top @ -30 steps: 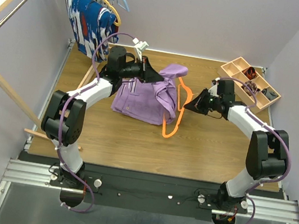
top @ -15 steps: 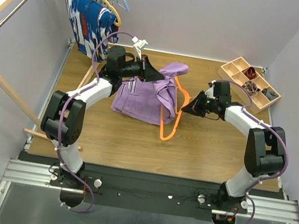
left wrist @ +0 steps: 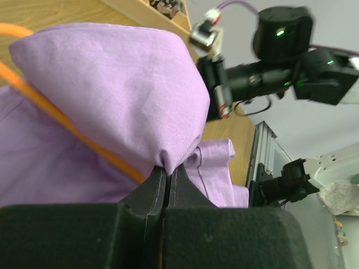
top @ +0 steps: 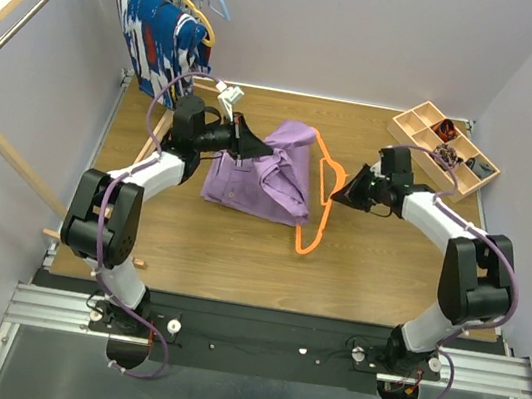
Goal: Place the trousers on the hanger
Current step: Place trousers on hanger
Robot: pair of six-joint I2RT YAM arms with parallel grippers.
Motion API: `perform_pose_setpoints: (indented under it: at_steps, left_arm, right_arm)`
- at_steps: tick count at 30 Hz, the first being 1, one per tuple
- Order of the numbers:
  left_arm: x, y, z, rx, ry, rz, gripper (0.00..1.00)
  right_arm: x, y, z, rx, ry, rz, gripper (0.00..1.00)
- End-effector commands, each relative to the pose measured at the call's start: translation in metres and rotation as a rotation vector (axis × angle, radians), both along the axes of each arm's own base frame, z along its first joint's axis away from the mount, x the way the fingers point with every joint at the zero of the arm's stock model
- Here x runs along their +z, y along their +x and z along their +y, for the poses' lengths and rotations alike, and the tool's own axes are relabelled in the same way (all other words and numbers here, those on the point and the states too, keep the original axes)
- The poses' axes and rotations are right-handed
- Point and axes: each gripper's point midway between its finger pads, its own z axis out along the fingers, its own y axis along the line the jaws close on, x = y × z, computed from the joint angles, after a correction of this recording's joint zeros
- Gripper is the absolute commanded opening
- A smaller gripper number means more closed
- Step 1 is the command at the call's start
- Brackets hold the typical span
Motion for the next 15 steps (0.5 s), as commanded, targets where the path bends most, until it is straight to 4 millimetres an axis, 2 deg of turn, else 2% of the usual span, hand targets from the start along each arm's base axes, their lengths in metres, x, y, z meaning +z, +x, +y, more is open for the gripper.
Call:
perform_pose_setpoints:
  at_steps: [1,2,5,9,11,12,14,15]
  left_arm:
    - [-0.001,-0.005,0.007,-0.024,0.056,-0.119,0.0]
    - [-0.006,-0.003,0.008,-0.02,0.068,-0.114,0.0]
    - [-0.027,0.007,0.01,-0.008,0.135,-0.103,0.0]
    - [-0.07,0.018,0.019,0.032,0.259,-0.016,0.01]
    - [-0.092,0.021,0.028,0.064,0.31,0.025,0.15]
    - [-0.109,0.018,0.037,0.104,0.35,0.077,0.3]
    - [-0.12,0.015,0.05,0.154,0.38,0.11,0.46]
    - [-0.133,0.009,0.057,0.177,0.409,0.138,0.55]
  right_arm:
    - [0.006,0.004,-0.061,-0.156,-0.171,-0.027,0.01]
    - [0.011,0.005,-0.073,-0.173,-0.185,-0.037,0.01]
    - [0.018,0.006,-0.09,-0.181,-0.212,-0.049,0.01]
    - [0.041,0.013,-0.09,-0.156,-0.224,-0.105,0.01]
    - [0.052,0.017,-0.086,-0.132,-0.212,-0.137,0.01]
    - [0.057,0.018,-0.085,-0.124,-0.206,-0.149,0.01]
    - [0.065,0.02,-0.08,-0.105,-0.189,-0.17,0.01]
    - [0.068,0.021,-0.078,-0.096,-0.181,-0.177,0.01]
